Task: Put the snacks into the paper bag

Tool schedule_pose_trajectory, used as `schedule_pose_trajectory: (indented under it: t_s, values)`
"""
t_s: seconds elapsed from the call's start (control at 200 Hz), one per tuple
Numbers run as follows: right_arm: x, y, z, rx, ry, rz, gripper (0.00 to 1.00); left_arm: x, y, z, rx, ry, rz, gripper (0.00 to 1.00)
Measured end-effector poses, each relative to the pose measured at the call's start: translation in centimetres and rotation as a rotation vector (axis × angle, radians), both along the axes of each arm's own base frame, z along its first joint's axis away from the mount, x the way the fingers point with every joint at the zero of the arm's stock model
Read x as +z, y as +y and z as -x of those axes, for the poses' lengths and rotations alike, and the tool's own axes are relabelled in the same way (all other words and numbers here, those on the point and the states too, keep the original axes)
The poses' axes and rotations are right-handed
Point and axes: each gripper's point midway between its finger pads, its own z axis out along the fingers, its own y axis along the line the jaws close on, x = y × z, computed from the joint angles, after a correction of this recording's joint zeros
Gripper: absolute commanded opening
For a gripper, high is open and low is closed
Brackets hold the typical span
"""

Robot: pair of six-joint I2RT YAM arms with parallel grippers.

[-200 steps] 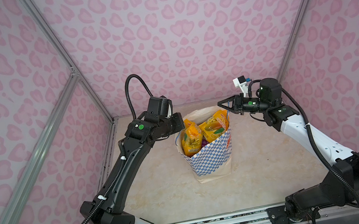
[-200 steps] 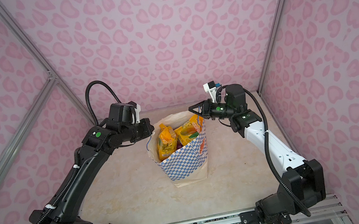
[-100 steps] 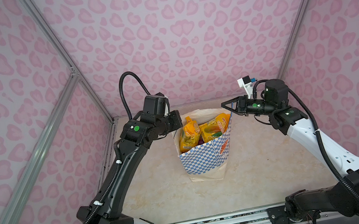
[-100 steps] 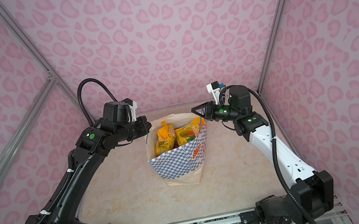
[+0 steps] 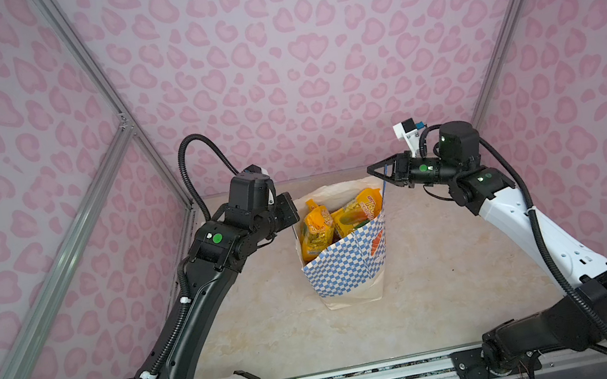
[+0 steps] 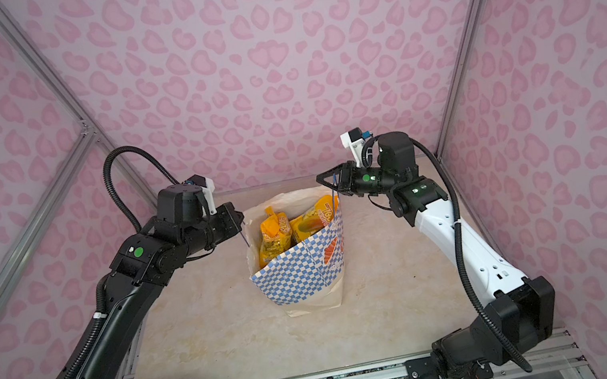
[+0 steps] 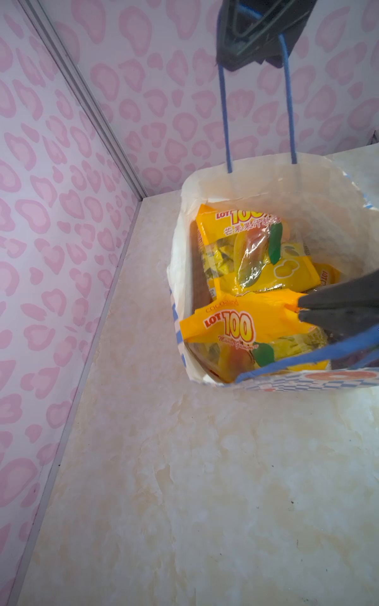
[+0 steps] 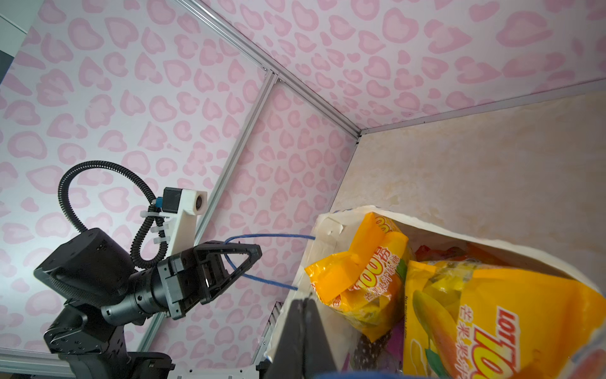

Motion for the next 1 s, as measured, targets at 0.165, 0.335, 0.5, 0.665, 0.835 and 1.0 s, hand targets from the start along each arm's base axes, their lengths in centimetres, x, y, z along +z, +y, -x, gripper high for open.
schedule_pose_trajectory:
  t_s: [0.165,0.335,0.5,0.665,0.835,1.0]
  values:
    - [2.2,1.6,-1.0,0.036,-0.044,-0.006,0.0,1.5,-0.4,-0.5,-0.002,-0.013,0.006,0.03]
    - [0.2,1.4,-0.8,0.034,0.005,0.007,0.0,1.2,-0.3,-1.0,0.008,-0.01,-0.008,0.03]
    - [-3.5,0.9,0.5,0.027,0.046,0.022,0.0,-2.1,-0.6,-1.2,0.001,0.029,-0.024,0.03]
    - [-5.9,0.6,0.9,0.012,0.07,0.03,0.13,-2.0,-0.3,-1.0,0.019,-0.001,0.007,0.12]
    - [-4.9,-0.3,1.2,-0.037,0.033,0.049,0.38,-1.1,0.2,-1.3,0.049,-0.037,0.031,0.3]
    - [-5.6,-1.1,1.1,-0.099,0.083,0.086,0.65,-2.1,0.8,-1.5,0.07,-0.015,0.03,0.54]
